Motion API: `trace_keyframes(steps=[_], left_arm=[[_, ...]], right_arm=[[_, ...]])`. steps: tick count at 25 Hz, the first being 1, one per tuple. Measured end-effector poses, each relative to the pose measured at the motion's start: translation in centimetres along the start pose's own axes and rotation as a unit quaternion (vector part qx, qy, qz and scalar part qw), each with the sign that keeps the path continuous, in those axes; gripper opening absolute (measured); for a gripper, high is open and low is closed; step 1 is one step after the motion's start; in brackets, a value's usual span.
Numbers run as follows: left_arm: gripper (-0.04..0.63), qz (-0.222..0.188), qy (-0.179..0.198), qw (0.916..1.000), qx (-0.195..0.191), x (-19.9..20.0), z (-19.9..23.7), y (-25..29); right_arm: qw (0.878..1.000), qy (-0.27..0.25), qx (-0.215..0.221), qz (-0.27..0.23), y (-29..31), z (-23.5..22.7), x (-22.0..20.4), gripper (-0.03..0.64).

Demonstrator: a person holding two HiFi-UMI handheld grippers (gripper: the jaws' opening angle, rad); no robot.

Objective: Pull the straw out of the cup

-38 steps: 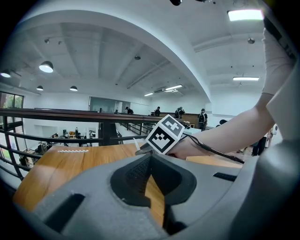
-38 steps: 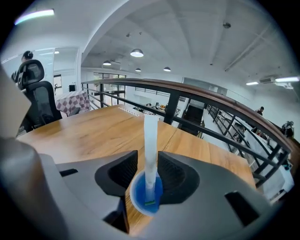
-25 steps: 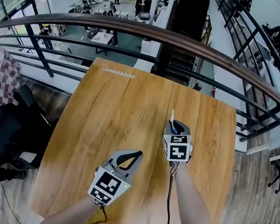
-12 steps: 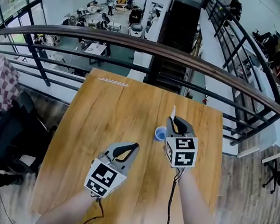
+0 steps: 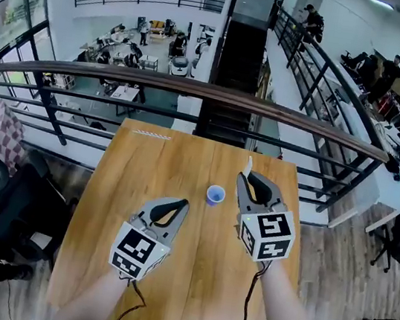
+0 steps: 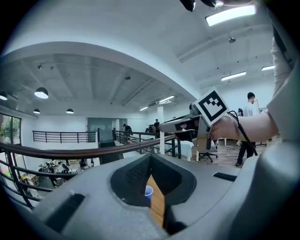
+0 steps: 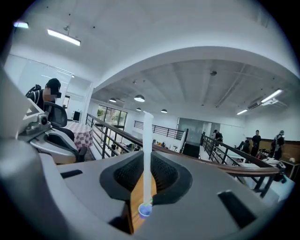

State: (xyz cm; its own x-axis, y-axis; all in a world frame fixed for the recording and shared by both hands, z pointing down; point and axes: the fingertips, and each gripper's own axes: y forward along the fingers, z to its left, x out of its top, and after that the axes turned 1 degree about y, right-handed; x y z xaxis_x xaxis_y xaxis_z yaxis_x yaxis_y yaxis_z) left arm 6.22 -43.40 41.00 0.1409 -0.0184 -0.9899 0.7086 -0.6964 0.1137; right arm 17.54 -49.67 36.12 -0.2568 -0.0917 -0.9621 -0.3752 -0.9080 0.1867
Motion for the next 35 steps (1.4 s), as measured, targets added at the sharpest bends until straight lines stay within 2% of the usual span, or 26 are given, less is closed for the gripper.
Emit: trace_keyframes(steps=[5, 11, 16, 19, 25, 29, 32, 35], left_arm=[[0.012, -0.024, 0.013, 0.9996, 0.005, 3.6, -1.0, -2.6], [0.012, -0.031, 0.025, 0.9991, 0.011, 5.5, -2.2, -5.1], [0.012, -0.066, 0.037, 0.9968, 0.027, 7.9, -3.4, -7.5], [0.012, -0.082, 0.041, 0.9952, 0.033, 8.7, -4.1, -9.0], [0.012, -0.079, 0.07, 0.9944, 0.013, 10.7, -7.4, -11.6], [0.012, -0.076, 0.071, 0.9946, 0.002, 11.1, -9.4, -13.0], [0.012, -0.07, 0.07, 0.9951, -0.005, 10.3, -10.5, -14.0], [0.012, -0.057, 0.063, 0.9963, -0.006, 9.4, -11.4, -14.9]], right_arm=[[1.0, -0.002, -0.007, -0.028, -5.6, 0.2, 3.2, 0.054], [0.999, 0.002, -0.008, -0.053, -11.1, 1.0, 5.4, 0.053], [0.996, 0.018, -0.013, -0.084, -15.8, 1.3, 7.0, 0.054], [0.995, 0.009, -0.01, -0.102, -18.0, 2.4, 7.9, 0.054], [0.993, 0.003, -0.001, -0.119, -22.1, 4.8, 8.6, 0.054], [0.993, 0.007, 0.002, -0.116, -23.9, 6.6, 7.6, 0.054], [0.994, -0.002, -0.009, -0.11, -25.0, 7.8, 6.8, 0.053], [0.994, 0.009, -0.011, -0.105, -26.1, 8.6, 5.7, 0.054]])
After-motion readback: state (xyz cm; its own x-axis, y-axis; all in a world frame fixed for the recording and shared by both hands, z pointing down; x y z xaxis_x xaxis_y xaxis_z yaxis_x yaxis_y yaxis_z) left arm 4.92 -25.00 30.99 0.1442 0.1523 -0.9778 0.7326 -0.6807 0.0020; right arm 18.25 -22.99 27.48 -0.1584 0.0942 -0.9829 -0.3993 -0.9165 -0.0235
